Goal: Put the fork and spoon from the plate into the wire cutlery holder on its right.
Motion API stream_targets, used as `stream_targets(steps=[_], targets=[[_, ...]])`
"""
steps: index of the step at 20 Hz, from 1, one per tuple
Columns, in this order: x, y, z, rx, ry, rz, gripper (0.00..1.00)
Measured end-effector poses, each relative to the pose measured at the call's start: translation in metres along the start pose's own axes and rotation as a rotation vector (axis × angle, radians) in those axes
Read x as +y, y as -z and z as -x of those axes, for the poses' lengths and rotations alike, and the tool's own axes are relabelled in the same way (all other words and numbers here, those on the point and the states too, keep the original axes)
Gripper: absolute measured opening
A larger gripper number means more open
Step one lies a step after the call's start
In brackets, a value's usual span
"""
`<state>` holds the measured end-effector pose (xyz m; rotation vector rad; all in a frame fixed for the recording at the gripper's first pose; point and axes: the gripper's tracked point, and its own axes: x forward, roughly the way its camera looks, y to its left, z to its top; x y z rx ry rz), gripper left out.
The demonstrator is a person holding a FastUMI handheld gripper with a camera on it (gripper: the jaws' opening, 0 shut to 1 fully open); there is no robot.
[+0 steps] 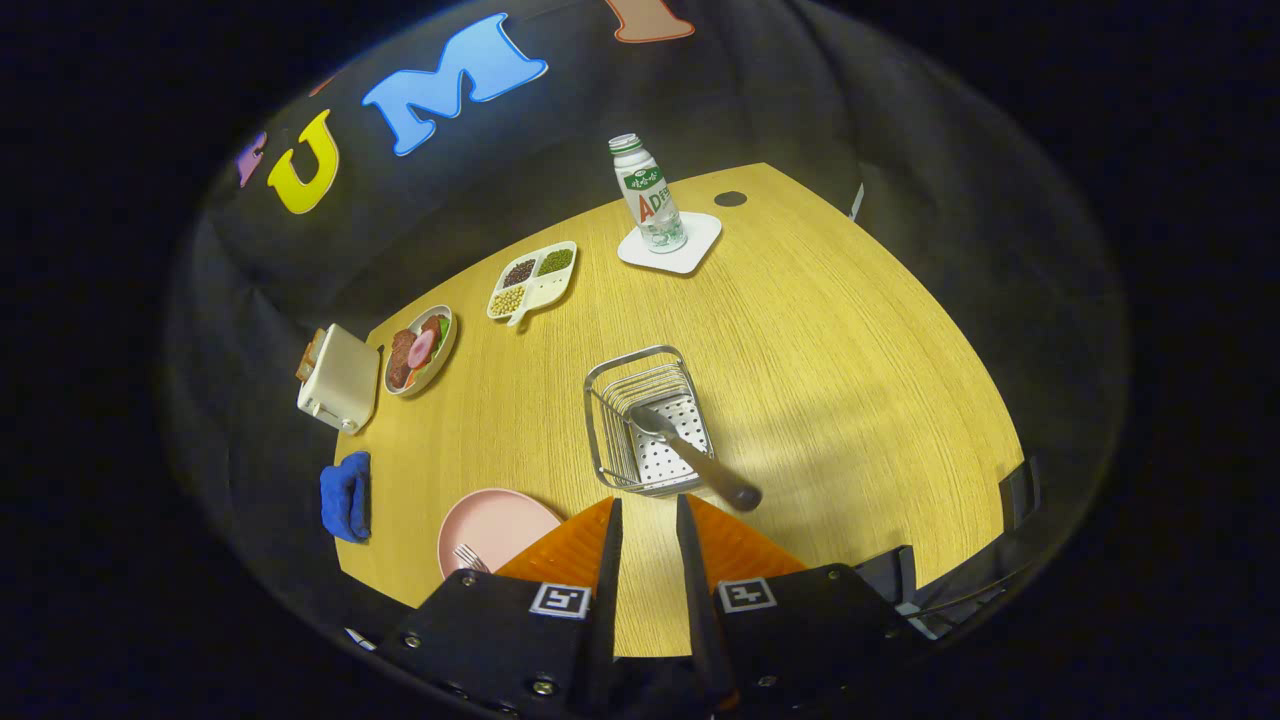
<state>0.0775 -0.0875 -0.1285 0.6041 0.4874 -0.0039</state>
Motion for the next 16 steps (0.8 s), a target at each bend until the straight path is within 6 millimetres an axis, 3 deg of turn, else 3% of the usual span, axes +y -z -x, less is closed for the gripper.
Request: stream_targets(steps=[10,16], targets=[[0.031,0.011,0.012,0.005,-0.069,0.049,0.32],[0.058,0.035,0.007,0.041,-0.113,0.110,0.32]])
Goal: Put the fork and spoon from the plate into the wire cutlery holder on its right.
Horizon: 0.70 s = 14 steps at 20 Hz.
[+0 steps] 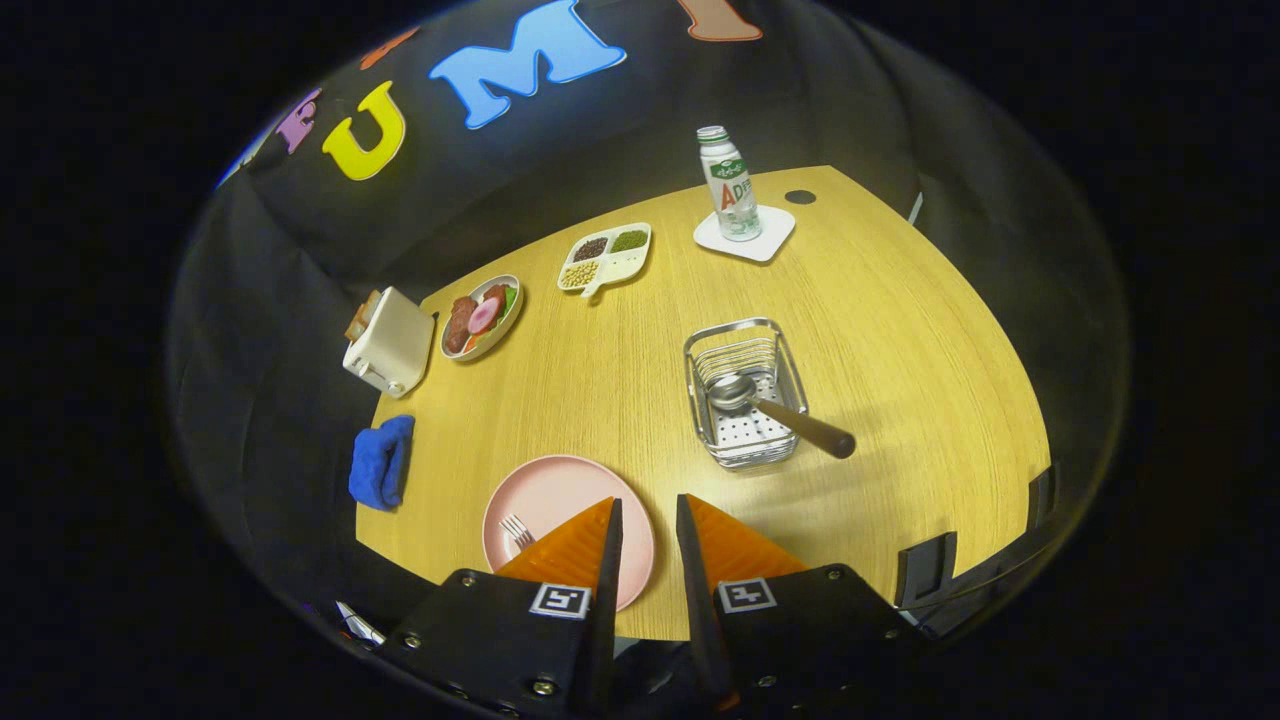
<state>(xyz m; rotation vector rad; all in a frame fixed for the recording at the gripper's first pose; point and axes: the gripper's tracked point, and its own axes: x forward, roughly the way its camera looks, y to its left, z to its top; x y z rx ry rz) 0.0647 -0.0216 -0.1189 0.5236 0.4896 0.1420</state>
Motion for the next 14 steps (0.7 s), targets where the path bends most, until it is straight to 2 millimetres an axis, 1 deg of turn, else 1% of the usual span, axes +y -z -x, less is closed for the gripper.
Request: stream_targets(steps=[8,14], targets=[[0.030,0.037,-0.014,0.071,-0.045,0.061,0.32],[0.060,0.072,-0.024,0.142,-0.090,0.125,0.32]])
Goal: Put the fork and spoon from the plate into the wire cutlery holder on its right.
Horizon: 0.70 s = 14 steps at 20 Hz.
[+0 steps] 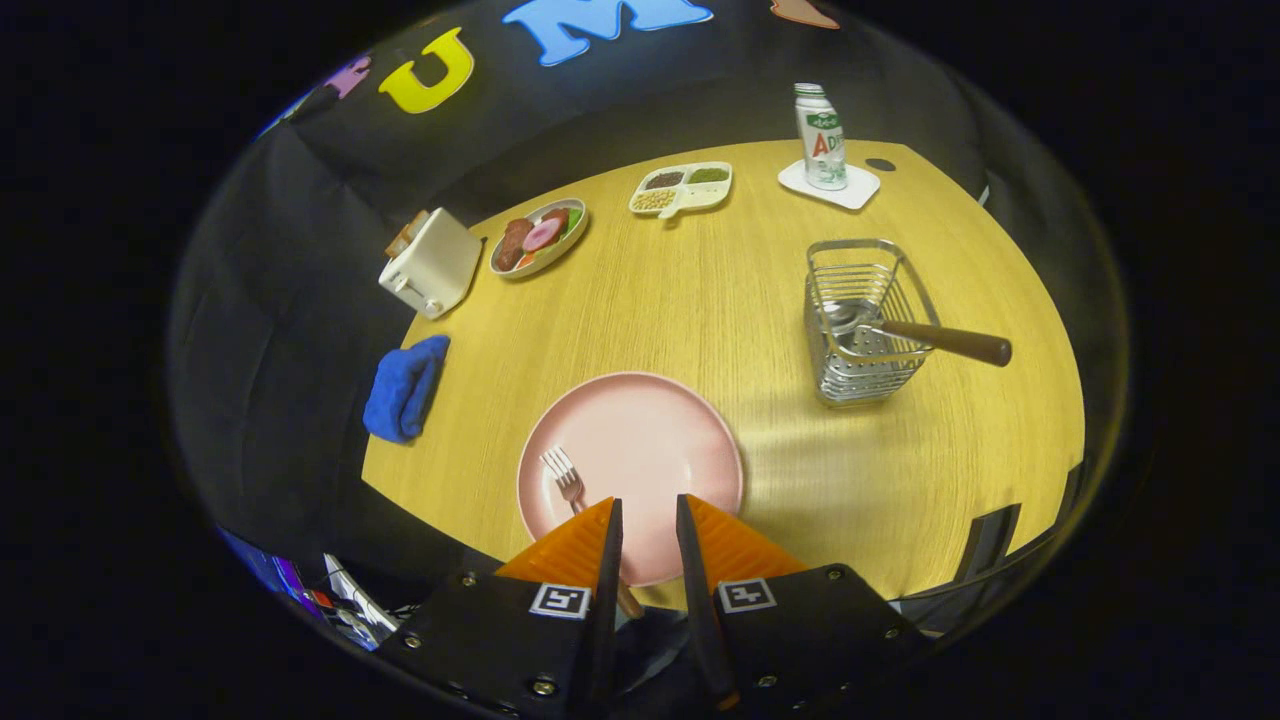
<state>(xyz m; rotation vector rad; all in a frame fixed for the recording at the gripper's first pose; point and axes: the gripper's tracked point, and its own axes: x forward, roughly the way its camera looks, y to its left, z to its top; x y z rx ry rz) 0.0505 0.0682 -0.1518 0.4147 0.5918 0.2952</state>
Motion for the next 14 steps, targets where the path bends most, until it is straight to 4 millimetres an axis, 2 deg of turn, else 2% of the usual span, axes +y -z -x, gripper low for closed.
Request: stream_targets(steps=[6,12,13,14], targets=[[0.036,0.025,-0.020,0.077,-0.049,0.069,0.32],[0.045,0.040,-0.041,0.154,-0.056,0.108,0.32],[0.045,0.043,-0.045,0.164,-0.056,0.115,0.42],[0.044,0.045,-0.048,0.174,-0.050,0.126,0.44]])
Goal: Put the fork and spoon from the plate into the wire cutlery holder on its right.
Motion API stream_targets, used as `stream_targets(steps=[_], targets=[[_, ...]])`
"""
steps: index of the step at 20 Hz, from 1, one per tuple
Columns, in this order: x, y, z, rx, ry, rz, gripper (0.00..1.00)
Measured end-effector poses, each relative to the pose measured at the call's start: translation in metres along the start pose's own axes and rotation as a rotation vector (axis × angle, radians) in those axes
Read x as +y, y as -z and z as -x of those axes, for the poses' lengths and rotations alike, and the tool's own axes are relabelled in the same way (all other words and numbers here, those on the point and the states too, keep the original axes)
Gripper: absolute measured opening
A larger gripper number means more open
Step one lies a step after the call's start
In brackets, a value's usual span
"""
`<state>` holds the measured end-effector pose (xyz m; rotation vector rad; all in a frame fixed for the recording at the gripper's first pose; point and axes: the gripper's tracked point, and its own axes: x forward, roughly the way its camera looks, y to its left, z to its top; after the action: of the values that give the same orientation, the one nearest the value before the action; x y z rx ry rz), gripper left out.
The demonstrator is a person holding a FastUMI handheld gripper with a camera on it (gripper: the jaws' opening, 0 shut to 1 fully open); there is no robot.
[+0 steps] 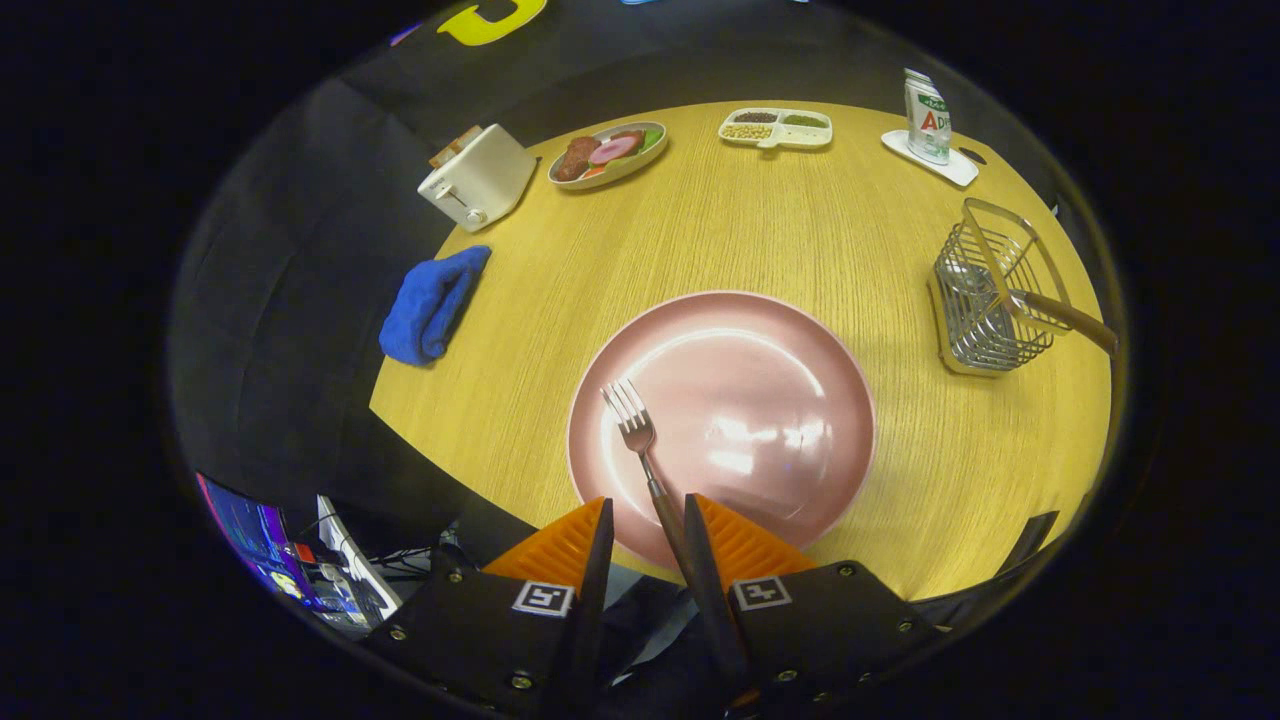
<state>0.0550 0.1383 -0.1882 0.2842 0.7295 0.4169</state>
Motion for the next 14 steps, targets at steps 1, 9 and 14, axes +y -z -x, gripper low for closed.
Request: stream_targets(steps=[1,9,14], targets=[[-0.002,0.003,-0.005,0.012,0.011,0.012,0.44],[-0.016,0.019,-0.030,0.094,0.066,0.099,0.51],[-0.027,0.027,-0.043,0.141,0.111,0.148,0.51]])
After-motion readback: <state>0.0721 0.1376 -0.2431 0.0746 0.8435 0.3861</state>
